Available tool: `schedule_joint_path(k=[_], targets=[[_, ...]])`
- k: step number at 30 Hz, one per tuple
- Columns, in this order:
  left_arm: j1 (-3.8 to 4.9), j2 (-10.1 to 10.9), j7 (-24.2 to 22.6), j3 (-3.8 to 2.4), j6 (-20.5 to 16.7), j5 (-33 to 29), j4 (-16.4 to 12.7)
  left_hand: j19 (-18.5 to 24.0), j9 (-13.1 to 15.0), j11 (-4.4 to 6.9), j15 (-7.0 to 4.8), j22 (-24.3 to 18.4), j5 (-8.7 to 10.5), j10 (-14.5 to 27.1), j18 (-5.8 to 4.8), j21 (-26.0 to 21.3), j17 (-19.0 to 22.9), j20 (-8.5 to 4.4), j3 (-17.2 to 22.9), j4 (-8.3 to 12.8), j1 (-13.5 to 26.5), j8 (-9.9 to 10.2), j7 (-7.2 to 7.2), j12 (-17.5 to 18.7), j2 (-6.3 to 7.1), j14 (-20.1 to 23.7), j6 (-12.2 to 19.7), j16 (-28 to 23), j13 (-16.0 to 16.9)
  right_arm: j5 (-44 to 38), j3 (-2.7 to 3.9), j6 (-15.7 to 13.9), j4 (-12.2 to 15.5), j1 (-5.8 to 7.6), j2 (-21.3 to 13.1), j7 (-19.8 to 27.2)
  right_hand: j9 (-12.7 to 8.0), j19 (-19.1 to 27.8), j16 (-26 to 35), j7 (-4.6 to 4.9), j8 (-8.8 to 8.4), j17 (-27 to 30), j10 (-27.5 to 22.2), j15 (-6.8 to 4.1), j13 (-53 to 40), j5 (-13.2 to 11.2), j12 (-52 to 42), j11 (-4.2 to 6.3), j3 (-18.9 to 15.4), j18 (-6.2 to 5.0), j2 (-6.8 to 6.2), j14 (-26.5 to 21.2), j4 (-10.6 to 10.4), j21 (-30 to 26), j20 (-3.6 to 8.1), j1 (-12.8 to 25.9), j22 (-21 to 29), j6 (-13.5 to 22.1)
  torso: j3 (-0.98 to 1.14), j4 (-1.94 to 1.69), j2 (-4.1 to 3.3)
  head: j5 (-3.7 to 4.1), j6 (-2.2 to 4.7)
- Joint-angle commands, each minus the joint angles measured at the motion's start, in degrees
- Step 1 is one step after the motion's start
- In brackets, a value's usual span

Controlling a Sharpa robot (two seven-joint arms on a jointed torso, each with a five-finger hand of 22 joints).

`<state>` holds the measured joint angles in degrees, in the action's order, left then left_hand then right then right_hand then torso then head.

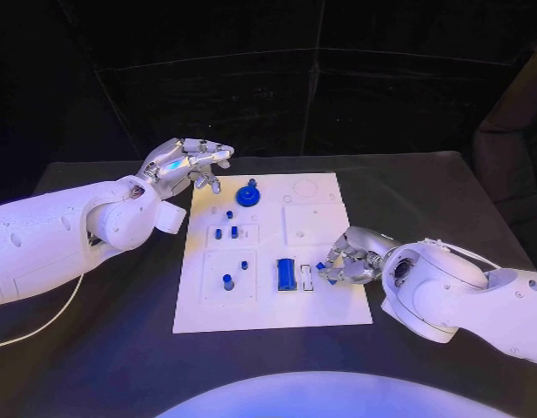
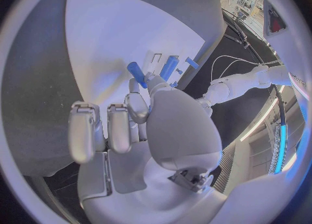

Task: Assemble the parts on the task board

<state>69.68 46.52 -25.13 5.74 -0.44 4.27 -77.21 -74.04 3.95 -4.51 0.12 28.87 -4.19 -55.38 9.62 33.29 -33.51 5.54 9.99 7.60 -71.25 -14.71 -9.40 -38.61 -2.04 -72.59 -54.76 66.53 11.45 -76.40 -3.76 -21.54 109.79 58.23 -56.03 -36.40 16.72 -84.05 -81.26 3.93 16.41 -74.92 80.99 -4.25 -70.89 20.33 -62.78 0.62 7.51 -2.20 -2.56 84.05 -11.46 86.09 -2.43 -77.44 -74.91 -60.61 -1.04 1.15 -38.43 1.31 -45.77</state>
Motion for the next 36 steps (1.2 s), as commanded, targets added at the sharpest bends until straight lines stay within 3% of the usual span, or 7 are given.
schedule_joint_path(k=[1, 7, 13, 27, 36], targets=[[0.12, 0.01, -0.49, -0.02, 0.55, 0.07, -0.16, -0.19, -0.02, -0.17, -0.09, -0.07, 0.26, 0.36, 0.81, -0.38, 0.04, 0.16, -0.1, 0.29, -0.42, -0.28, 0.08, -0.35, 0.1, 0.43, 0.37, 0.27, -0.06, 1.29, 0.01, -1.09, -0.37, 0.07, 1.13, -0.63, 0.27, -2.15, -0.36, -0.03, -0.22, -1.72, 0.54, 0.03, -0.23, 2.49, -0.47, 0.0, -0.03, 0.8, -0.24, 3.55, -0.58, 0.21, 0.06, 1.13, -10.5, -0.6, 0.03, 0.02, -0.02, -0.06, -0.1], [0.13, -0.05, -0.47, -0.02, 0.84, 0.07, -0.19, -0.19, -0.02, -0.19, -0.08, -0.07, 0.27, 0.36, 0.81, -0.38, 0.11, 0.16, -0.16, 0.27, -0.35, -0.31, 0.06, -0.37, 0.13, 0.45, 0.37, 0.25, -0.07, 0.82, 0.01, -1.21, -1.02, 0.07, 2.98, -1.13, 0.5, -2.18, -0.46, -0.25, -0.41, -1.88, 0.97, -0.1, -0.65, 5.78, -1.01, 0.17, -0.64, 0.81, -0.84, 3.57, -1.72, 0.23, 0.19, 3.29, -10.55, -1.41, 0.05, 0.04, 0.0, -0.17, -0.21], [0.14, -0.03, -0.35, -0.03, 0.89, 0.07, -0.24, -0.18, -0.02, -0.16, -0.07, -0.08, 0.27, 0.37, 0.8, -0.39, 0.24, 0.17, -0.16, 0.41, -0.47, -0.36, 0.08, -0.4, 0.18, 0.51, 0.39, 0.21, -0.09, 1.2, 0.02, -0.83, -1.55, 0.07, 4.13, -1.28, 0.61, -2.17, -0.45, -0.33, -0.63, -1.89, 1.01, -0.18, -0.63, 7.48, -0.89, 0.24, -0.77, 0.8, -0.77, 3.57, -2.11, 0.21, 0.28, 3.92, -10.55, -1.69, 0.0, 0.03, 0.04, -0.14, -0.37], [0.16, 0.14, 0.26, -0.03, 1.66, 0.12, -0.38, -0.1, -0.01, -0.16, -0.07, -0.09, 0.29, 0.44, 0.8, -0.43, 0.47, 0.17, -0.11, 0.63, -0.69, -0.48, 0.1, -0.42, 0.2, 0.66, 0.35, 0.12, -0.13, 1.94, 0.02, 1.43, -2.37, 0.08, 5.15, -1.88, 1.02, -2.44, -0.81, -0.77, -0.28, -2.45, 1.5, -0.4, -1.24, 7.59, -1.73, 0.57, -0.98, 0.9, -0.63, 3.68, -2.39, 0.47, 0.43, 4.47, -10.87, -2.93, 0.02, 0.07, 0.05, -0.38, -0.88], [0.16, 0.15, 0.45, -0.03, 2.31, 1.56, -0.45, -0.02, 0.03, -0.1, -0.1, -0.1, 0.26, 0.51, 0.81, -0.46, 0.51, 0.16, 0.12, 0.85, -1.01, -0.73, 0.18, -0.42, -0.09, 0.73, 0.09, 0.12, -0.2, 1.54, 0.02, 3.56, -2.37, 0.08, 5.12, -2.48, 1.26, -2.49, -0.9, -0.99, -0.21, -2.59, 1.59, -0.56, -1.14, 6.45, -1.52, 0.75, -1.26, 0.91, -0.67, 3.7, -2.47, 0.5, 0.58, 4.77, -10.93, -3.4, 0.05, 0.09, 0.09, -0.47, -1.29]])
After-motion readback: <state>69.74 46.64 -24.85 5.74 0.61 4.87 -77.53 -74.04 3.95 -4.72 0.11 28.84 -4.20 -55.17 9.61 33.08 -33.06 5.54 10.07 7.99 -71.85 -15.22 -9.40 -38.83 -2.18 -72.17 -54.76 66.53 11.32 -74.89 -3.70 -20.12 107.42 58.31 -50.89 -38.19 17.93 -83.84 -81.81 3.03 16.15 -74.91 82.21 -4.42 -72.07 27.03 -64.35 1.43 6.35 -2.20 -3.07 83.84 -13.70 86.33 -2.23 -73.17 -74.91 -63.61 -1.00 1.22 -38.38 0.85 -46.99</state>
